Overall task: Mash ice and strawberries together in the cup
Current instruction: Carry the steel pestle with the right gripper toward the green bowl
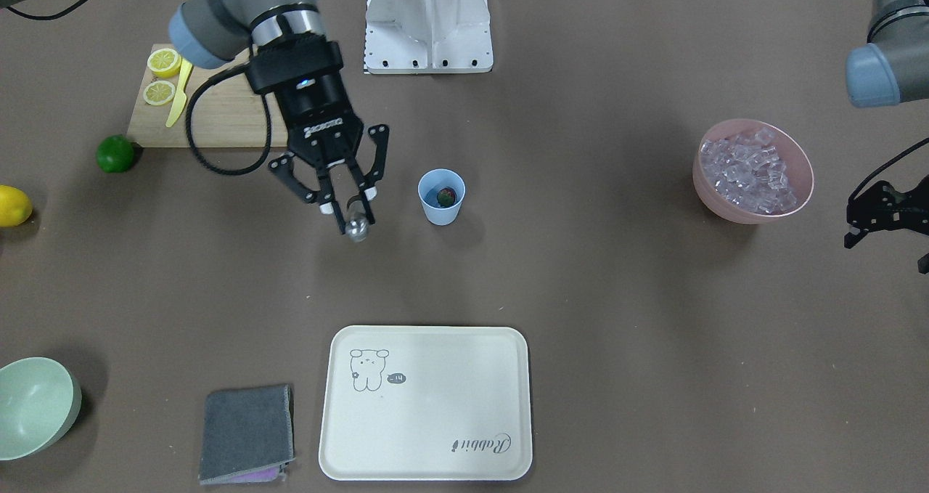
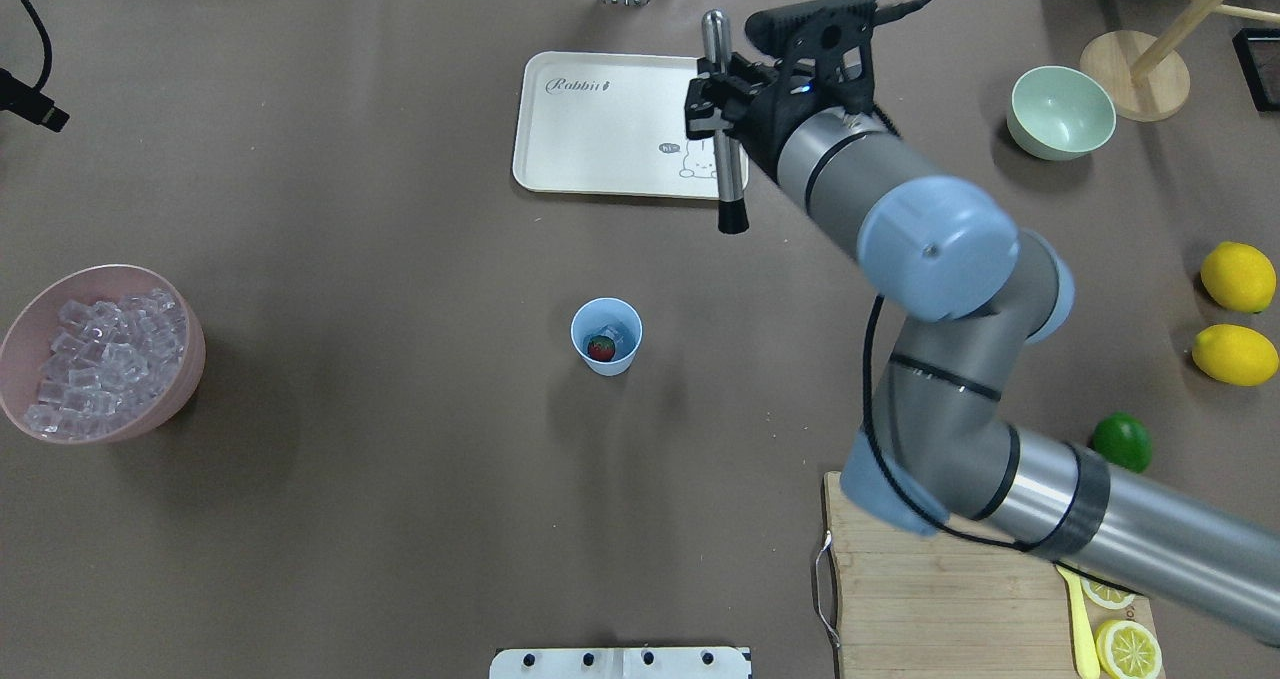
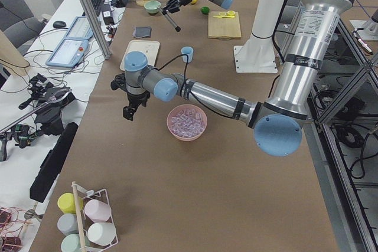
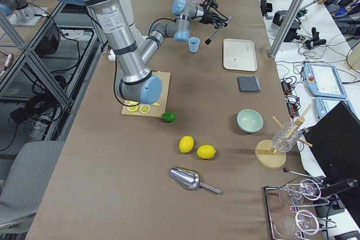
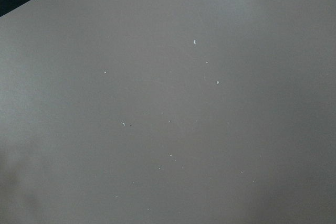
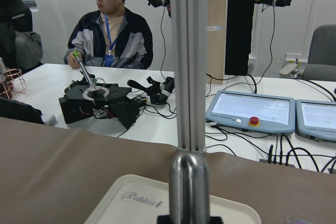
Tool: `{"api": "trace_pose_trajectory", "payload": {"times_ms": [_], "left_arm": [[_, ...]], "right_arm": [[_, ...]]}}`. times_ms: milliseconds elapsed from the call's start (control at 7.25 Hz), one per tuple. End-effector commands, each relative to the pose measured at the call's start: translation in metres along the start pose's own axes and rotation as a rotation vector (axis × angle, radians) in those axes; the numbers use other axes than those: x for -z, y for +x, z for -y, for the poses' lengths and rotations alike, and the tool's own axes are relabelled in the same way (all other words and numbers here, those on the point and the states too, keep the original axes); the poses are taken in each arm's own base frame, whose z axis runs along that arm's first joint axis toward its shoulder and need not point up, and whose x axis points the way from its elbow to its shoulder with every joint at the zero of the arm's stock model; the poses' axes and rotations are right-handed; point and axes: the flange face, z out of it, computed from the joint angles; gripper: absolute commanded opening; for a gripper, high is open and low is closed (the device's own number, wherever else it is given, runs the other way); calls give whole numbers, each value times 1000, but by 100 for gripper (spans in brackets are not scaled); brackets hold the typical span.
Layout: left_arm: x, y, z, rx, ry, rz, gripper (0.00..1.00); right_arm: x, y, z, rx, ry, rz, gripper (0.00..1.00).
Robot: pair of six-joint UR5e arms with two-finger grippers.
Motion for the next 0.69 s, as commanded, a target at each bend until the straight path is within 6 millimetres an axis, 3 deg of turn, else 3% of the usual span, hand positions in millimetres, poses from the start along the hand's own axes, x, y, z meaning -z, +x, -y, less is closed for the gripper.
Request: {"api": "trace_pose_trajectory", "payload": {"times_ms": [0,138,276,551], "left_arm": [[8,5,16,-12,25,29,97],[12,9,19,-24,38,28,97],[11,11,22,-38,48,27,97],[15,16,29,-44,57,27,97]], "right_arm": [[-16,120,21,-47,-198,-11,0],[-12,179,11,-87,-295,-33,0],[-15,223,1,-126,-374,-59,0],[-31,291,-39,-245,-516,-135,0]]}}
